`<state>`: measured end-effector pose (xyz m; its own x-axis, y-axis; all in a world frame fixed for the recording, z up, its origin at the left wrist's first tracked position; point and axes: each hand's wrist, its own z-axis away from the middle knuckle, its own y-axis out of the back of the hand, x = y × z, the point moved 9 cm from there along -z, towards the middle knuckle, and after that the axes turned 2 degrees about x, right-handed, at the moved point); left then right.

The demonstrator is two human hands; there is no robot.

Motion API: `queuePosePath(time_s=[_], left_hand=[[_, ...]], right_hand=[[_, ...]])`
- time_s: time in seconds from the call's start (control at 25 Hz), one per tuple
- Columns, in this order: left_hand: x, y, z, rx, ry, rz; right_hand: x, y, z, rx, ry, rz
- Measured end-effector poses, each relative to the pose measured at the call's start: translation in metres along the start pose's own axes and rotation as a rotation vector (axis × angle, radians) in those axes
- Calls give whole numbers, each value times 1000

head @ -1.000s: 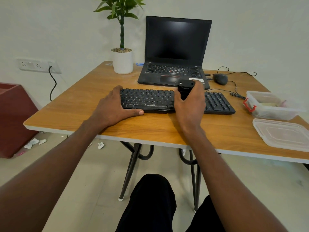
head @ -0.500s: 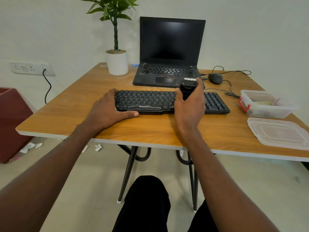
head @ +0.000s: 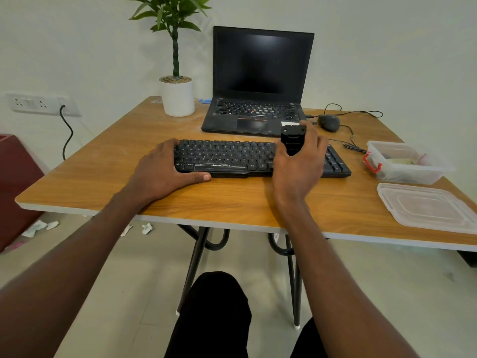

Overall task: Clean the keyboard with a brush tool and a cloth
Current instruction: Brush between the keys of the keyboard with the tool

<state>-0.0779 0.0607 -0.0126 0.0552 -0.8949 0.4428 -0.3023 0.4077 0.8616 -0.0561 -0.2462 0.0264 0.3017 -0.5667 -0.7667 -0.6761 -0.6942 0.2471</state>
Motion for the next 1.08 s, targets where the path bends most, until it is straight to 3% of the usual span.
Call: queuePosePath(time_s=[0.16,0.24,0.52,0.72,0.96,1.08], left_hand=[[-1,0,-2,6,-13,-8],[-4,-1,-4,9,-15,-19],[-10,-5,-10,8,-10,-49],[-11,-9,-13,2,-15,-54],[-9,-8,-12,12,-20,-42],[-8,-8,-11,12,-24,-39]], right_hand=[[35,8,-13,-18,-272,-325],[48,18,-24,-1,-299,-314],[21,-6,-60,-280,108,-61],[38,-11,-70,-352,38,-238],[51,15,-82,-151,79,-74],[42,2,-71,-263,96,-183]])
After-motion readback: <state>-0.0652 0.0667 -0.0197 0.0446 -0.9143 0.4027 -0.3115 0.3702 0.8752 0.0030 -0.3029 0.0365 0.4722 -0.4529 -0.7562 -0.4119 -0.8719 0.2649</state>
